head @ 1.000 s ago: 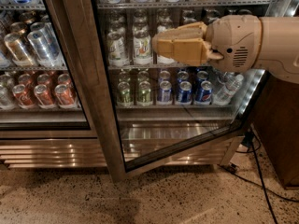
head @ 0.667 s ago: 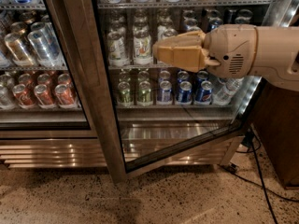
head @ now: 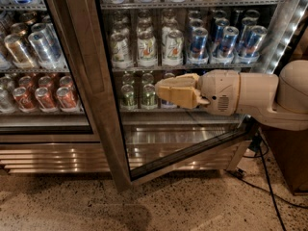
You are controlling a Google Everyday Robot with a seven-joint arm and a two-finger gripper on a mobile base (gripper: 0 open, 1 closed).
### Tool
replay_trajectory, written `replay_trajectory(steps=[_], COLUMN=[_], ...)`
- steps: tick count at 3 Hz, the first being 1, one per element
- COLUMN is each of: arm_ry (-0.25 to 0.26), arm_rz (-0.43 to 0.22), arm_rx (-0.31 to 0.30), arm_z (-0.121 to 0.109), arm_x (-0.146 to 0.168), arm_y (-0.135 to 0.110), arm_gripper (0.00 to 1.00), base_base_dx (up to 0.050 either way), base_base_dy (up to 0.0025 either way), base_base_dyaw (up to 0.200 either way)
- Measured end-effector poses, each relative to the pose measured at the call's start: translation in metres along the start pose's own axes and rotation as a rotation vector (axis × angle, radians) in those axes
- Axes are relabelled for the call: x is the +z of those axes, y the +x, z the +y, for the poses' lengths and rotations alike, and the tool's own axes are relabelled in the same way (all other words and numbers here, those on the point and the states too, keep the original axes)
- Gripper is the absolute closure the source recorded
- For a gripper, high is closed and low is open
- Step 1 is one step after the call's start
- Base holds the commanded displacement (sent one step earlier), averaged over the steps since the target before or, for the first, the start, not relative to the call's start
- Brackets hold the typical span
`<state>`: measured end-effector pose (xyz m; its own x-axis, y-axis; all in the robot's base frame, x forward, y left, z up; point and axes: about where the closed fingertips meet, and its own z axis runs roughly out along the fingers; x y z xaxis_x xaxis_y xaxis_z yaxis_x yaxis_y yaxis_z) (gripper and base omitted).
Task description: Open right fridge door
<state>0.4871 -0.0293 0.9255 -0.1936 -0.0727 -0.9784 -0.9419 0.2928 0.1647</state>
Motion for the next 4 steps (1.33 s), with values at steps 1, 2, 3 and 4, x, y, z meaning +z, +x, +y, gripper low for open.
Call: replay_trajectory(steps=[1,2,3,4], arm_ry=[-0.003,-0.034,-0.067,-0.094], arm_rz=[0.002,-0.015,-0.045,-0.069], arm_rx=[-0.003,-0.033,-0.075,-0.113], arm_z=[0.002,0.025,0.057,0.086], arm_x=[0.001,-0.001,-0.011,-0.022], arm_y=[-0.001,0.007,0.020,0.036], arm_gripper=[1.00,1.00,1.00,1.00], base_base_dx=[0.000,0.000,0.000,0.000], base_base_dy=[0.00000,0.00000,0.00000,0.00000], base_base_dyaw=[0.000,0.000,0.000,0.000])
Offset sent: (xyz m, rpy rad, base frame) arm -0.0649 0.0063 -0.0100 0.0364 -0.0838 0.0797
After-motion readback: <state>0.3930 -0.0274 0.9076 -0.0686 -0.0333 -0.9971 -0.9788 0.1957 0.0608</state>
